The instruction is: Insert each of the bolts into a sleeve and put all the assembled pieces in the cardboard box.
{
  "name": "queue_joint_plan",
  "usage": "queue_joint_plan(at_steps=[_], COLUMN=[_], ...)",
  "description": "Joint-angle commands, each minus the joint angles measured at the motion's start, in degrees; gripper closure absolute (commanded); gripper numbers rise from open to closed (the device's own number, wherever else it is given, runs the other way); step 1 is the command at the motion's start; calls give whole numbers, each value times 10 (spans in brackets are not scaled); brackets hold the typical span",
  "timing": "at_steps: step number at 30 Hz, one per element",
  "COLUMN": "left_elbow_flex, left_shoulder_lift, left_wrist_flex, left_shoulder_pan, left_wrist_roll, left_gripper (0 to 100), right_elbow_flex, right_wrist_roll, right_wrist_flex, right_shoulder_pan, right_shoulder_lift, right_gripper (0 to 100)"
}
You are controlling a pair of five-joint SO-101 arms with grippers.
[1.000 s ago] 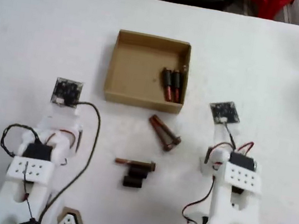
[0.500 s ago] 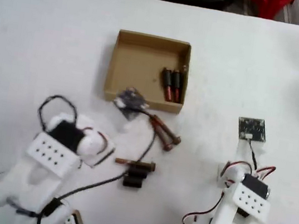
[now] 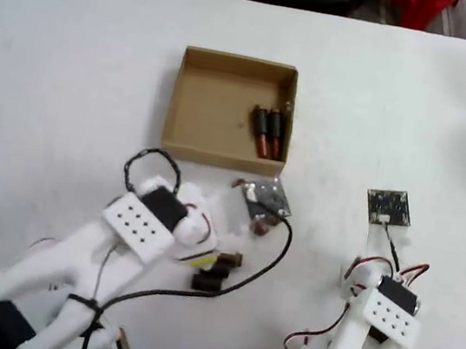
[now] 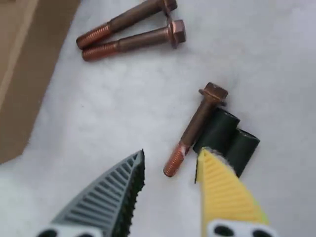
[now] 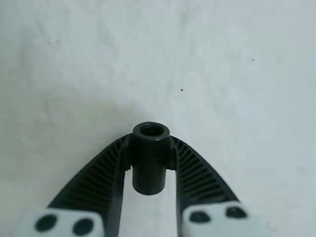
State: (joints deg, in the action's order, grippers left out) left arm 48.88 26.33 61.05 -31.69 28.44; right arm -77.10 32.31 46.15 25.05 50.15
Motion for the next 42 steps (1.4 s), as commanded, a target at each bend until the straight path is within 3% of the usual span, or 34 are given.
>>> queue_joint_plan(at_steps=[1, 7, 21, 30, 34, 38, 42], left_elbow_flex=[-32, -72, -38, -40, -101, -142, -146], left_shoulder_lift=[-74, -151, -156, -178, -238, -287, -291], left_wrist_flex=[-62, -84, -87, -107, -87, -83, -83], left_shoulder_pan=[-5, -8, -85, -75, -57, -57, -57], left_wrist_roll=[39, 40, 84, 85, 79, 12, 0], left_gripper=[797, 797, 797, 797, 797, 797, 803], right_elbow_flex=[3, -2, -10, -11, -11, -11, -11], right_wrist_roll=[6, 25, 37, 38, 38, 38, 38], right_wrist_flex=[-10, -11, -18, -18, -18, -18, -18], right_shoulder_pan=[3, -15, -23, -22, -22, -22, -22], right_shoulder_lift=[14, 13, 16, 15, 16, 16, 16], right_gripper=[981, 981, 981, 981, 981, 981, 981])
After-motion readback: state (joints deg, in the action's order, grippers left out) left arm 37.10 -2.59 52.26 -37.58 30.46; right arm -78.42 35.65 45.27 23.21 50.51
